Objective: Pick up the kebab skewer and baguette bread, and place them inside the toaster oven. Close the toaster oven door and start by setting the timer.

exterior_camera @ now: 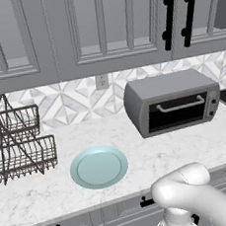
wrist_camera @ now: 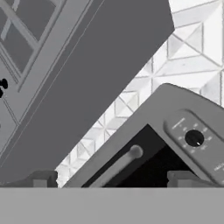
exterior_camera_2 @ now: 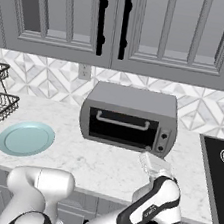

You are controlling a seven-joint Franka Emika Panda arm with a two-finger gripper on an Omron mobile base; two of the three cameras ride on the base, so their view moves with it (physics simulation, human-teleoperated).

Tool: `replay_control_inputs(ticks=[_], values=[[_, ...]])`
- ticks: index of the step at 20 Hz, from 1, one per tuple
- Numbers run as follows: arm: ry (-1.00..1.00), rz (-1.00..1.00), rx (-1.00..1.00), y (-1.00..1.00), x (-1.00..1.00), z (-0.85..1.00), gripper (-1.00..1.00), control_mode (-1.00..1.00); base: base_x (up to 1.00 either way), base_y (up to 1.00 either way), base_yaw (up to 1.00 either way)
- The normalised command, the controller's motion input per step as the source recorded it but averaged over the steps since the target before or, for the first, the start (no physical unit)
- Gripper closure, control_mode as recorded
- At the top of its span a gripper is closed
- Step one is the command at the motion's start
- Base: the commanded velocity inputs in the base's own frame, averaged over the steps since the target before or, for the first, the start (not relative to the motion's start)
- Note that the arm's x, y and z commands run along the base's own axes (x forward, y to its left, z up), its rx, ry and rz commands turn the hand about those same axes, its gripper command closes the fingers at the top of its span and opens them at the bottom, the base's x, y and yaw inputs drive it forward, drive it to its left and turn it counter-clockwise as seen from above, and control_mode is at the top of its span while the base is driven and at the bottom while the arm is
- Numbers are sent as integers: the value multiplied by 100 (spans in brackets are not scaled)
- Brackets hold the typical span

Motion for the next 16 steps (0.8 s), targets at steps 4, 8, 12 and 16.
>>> replay_control_inputs(ticks=[4,8,12,16], values=[[-21,-11,-58,22,-1,-30,-100,-100,0,0,0],[-22,-31,-47,30,0,-2,-100,-100,0,0,0],[-7,-27,-27,26,0,5,-100,-100,0,0,0],[0,-19,-17,3,5,12,-100,-100,0,0,0]])
